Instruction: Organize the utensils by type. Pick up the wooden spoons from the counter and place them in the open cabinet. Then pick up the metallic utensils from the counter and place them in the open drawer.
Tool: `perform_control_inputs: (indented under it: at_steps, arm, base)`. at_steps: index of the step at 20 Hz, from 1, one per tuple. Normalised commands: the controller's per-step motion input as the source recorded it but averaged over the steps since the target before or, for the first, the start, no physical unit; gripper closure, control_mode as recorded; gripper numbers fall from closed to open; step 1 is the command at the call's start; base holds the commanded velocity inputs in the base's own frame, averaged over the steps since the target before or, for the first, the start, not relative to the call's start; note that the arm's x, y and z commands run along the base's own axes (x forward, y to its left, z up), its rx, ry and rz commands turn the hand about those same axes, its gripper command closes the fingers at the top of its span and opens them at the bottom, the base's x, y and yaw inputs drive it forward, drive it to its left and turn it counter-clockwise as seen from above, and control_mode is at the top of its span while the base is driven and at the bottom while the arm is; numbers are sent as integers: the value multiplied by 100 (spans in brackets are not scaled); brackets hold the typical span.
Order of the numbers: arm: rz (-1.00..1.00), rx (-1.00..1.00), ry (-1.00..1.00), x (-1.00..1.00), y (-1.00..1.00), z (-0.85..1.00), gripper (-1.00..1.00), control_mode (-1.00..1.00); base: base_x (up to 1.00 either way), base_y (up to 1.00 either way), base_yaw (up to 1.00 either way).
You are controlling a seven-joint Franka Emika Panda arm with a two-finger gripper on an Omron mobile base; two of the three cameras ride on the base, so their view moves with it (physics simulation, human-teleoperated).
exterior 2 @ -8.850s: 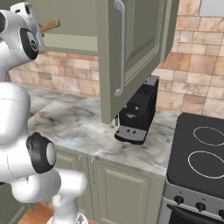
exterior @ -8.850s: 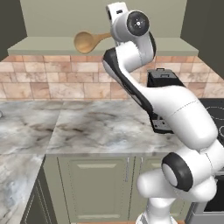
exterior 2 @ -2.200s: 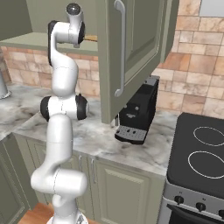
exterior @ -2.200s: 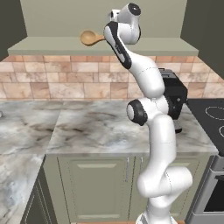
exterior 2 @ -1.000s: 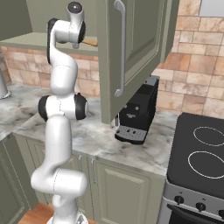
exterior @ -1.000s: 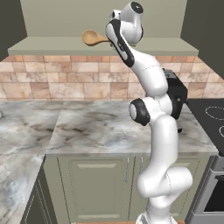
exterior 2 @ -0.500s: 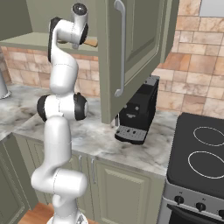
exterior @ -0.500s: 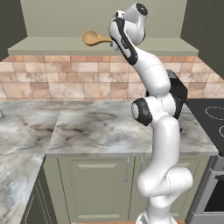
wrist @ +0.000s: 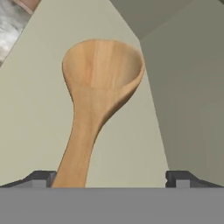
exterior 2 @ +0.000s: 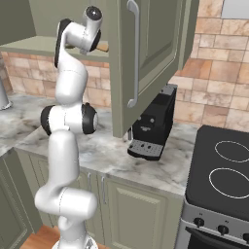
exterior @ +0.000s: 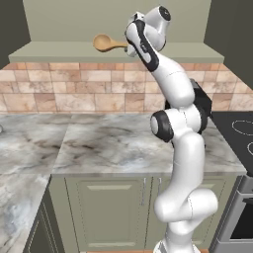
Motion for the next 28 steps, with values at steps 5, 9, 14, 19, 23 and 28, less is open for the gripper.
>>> perform_control_inputs:
  at_steps: [5, 9, 14, 19, 23, 28]
  arm:
    - [0, 14, 16, 2, 2, 0, -100, -100]
    - [0, 18, 17, 6, 6, 0, -100, -100]
    - [0, 18, 19, 3, 11, 0, -100, -100]
    - [0, 19, 20, 1, 13, 0, -100, -100]
    - [0, 15, 11, 2, 6, 3, -100, -100]
    - [0, 5, 4, 0, 0, 10, -100, -100]
  base:
    - [0, 0, 0]
    - [0, 0, 0]
    - [0, 0, 0]
    - [0, 0, 0]
    - [0, 0, 0]
    - [0, 0, 0]
